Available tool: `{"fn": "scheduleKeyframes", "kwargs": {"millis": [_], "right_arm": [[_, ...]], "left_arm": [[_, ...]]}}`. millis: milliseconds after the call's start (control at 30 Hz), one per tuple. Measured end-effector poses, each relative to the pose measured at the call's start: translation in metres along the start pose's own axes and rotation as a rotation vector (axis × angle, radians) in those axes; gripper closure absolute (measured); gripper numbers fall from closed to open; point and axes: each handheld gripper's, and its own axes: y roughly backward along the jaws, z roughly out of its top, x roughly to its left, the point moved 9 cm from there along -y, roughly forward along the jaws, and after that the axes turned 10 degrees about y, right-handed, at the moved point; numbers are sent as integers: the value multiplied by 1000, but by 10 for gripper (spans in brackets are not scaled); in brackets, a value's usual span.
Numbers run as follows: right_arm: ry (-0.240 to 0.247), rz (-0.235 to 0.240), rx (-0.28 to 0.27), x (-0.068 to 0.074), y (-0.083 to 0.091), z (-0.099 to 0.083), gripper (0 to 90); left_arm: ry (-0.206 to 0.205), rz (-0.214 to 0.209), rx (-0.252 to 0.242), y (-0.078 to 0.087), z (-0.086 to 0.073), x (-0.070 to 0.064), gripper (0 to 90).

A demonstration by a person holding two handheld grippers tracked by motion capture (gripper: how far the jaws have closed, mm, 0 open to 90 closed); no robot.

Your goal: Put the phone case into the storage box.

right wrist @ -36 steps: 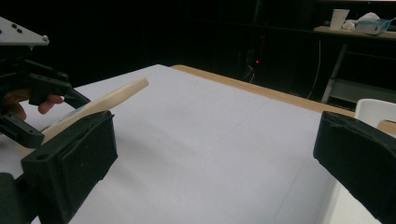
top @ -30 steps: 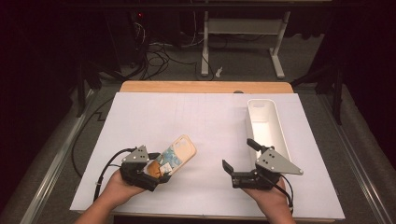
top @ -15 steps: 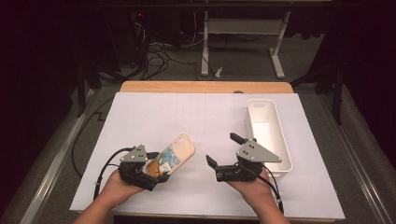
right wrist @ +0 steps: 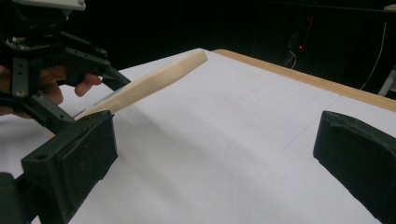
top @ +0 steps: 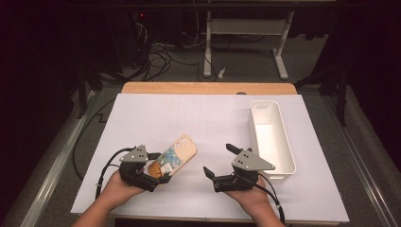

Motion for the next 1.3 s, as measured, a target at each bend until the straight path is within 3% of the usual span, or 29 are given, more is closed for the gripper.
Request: {"fn": "scheduleKeyframes", "kwargs": {"millis": [167, 233, 433, 667, 1000, 1167, 1300], "right_arm": [[8, 0, -5, 0, 1, -1, 0], [11, 3, -5, 0, 2, -2, 0], [4, 0, -13, -2, 5, -2, 0], [2, -4, -25, -3, 9, 0, 0], [-3, 12, -26, 1, 9, 0, 0], [0, 27, -12, 5, 6, -3, 0], [-2, 52, -2, 10, 2, -7, 0]], "left_arm": [[-5, -15, 8, -1, 2, -3, 120], [-25, -19, 26, -3, 2, -6, 120], [-17, -43, 26, -6, 10, -12, 120], [-31, -62, 53, -20, 19, -14, 120], [-19, -86, 110, -23, 2, -7, 120], [-39, -88, 147, -21, -10, -2, 120], [-37, -111, 153, -17, -13, -6, 120]]}}
